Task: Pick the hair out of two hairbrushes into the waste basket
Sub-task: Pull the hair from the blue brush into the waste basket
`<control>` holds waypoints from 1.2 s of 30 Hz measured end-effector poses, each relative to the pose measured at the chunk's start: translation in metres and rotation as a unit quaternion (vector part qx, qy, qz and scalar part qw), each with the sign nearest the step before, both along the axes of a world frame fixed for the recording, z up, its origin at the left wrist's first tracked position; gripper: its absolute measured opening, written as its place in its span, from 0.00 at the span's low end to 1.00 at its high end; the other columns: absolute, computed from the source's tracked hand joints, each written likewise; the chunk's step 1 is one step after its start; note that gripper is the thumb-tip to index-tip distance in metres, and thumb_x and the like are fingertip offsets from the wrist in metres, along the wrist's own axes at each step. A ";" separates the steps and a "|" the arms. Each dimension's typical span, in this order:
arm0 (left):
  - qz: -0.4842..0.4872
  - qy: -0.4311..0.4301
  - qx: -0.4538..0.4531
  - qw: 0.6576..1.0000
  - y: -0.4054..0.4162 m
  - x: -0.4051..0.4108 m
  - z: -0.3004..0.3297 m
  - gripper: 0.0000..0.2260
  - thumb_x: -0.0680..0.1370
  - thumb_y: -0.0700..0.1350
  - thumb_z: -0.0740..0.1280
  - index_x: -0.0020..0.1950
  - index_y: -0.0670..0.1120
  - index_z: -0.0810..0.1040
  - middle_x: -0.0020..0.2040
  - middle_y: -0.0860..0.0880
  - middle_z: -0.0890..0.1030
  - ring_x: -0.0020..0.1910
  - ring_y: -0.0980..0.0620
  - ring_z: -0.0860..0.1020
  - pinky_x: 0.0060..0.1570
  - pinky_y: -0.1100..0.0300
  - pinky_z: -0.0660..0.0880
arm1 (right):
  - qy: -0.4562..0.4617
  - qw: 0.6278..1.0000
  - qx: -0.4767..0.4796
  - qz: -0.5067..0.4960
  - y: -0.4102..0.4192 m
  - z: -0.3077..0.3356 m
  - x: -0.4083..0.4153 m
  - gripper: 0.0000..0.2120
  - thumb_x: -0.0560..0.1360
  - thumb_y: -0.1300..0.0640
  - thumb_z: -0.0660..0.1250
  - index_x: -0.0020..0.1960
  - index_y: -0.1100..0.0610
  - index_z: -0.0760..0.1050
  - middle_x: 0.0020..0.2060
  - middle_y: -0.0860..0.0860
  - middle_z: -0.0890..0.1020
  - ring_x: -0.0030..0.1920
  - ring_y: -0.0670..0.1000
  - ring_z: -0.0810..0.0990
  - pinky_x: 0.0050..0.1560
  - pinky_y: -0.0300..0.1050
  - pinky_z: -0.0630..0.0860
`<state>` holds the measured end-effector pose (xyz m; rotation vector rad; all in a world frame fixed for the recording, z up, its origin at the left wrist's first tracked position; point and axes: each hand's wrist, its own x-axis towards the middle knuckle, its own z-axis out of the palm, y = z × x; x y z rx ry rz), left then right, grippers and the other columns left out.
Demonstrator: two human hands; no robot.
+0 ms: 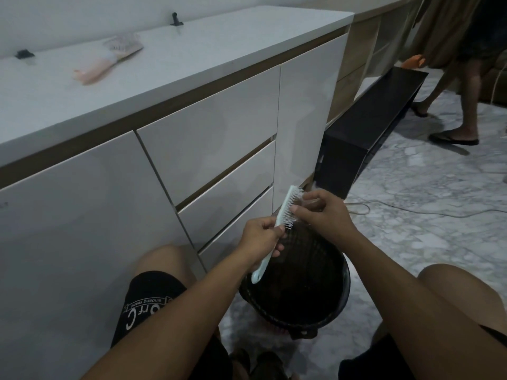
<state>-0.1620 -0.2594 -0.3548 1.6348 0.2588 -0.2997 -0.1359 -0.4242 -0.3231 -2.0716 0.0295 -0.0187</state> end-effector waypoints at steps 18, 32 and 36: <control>-0.013 -0.007 0.011 1.000 0.004 0.002 0.011 0.05 0.81 0.38 0.64 0.53 0.43 0.79 0.40 0.44 0.80 0.28 0.54 0.76 0.25 0.63 0.73 | -0.021 0.998 0.021 -0.063 -0.005 -0.004 0.005 0.08 0.70 0.58 0.74 0.48 0.54 0.80 0.41 0.49 0.84 0.44 0.49 0.83 0.49 0.52 0.82; 0.050 0.006 0.026 0.998 0.007 0.005 0.015 0.05 0.81 0.39 0.63 0.50 0.40 0.79 0.39 0.43 0.80 0.28 0.52 0.75 0.27 0.62 0.73 | 0.000 0.993 -0.111 0.043 -0.007 0.004 0.001 0.03 0.70 0.59 0.75 0.42 0.52 0.82 0.37 0.44 0.82 0.41 0.40 0.79 0.40 0.33 0.73; 0.095 -0.002 0.053 0.994 0.011 0.006 0.011 0.05 0.81 0.40 0.64 0.53 0.41 0.78 0.42 0.43 0.81 0.32 0.51 0.76 0.31 0.61 0.75 | 0.026 0.976 -0.181 0.115 -0.011 0.002 0.003 0.03 0.69 0.61 0.75 0.42 0.54 0.84 0.39 0.49 0.84 0.41 0.45 0.81 0.42 0.37 0.77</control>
